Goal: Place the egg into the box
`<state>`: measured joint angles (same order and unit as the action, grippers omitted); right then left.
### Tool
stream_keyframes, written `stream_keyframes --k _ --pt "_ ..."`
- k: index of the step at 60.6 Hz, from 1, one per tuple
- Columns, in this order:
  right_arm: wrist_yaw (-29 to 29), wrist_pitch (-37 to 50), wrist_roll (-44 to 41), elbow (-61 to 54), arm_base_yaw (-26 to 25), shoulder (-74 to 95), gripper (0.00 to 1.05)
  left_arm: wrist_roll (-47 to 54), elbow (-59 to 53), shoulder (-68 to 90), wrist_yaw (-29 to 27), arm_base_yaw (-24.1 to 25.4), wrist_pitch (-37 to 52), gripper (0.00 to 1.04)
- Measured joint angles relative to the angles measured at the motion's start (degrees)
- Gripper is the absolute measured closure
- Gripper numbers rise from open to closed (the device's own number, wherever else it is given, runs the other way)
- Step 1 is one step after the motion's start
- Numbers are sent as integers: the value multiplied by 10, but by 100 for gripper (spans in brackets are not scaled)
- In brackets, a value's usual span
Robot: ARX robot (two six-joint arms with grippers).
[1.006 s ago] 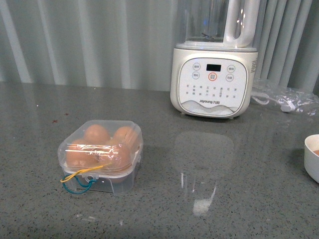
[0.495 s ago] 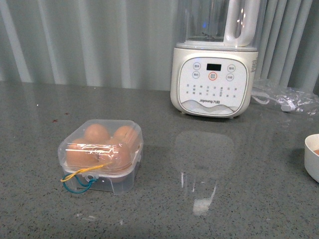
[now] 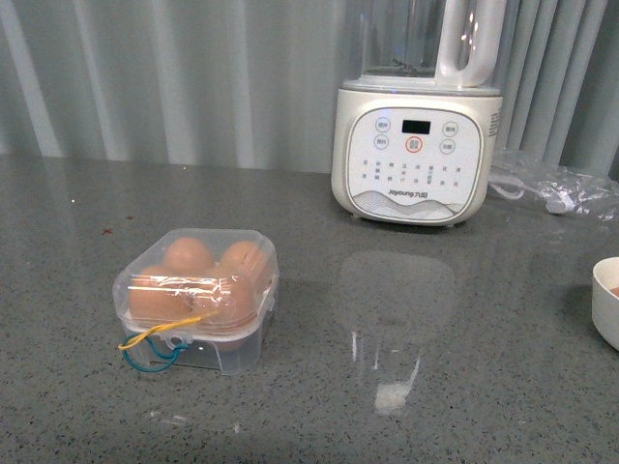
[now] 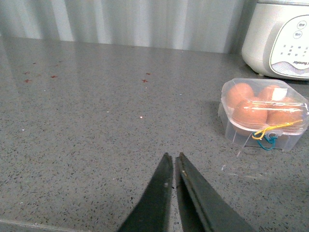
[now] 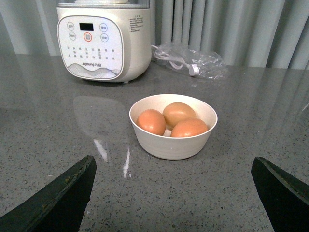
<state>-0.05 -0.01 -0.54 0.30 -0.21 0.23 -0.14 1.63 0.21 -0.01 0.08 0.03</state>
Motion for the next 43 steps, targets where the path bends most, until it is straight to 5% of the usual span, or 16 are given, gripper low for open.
stream_keyframes --k 30,43 --pt "0 0 0 0 0 0 7 0 0 0 0 0 0 7" --pt "0 0 0 0 0 0 7 0 0 0 0 0 0 7"
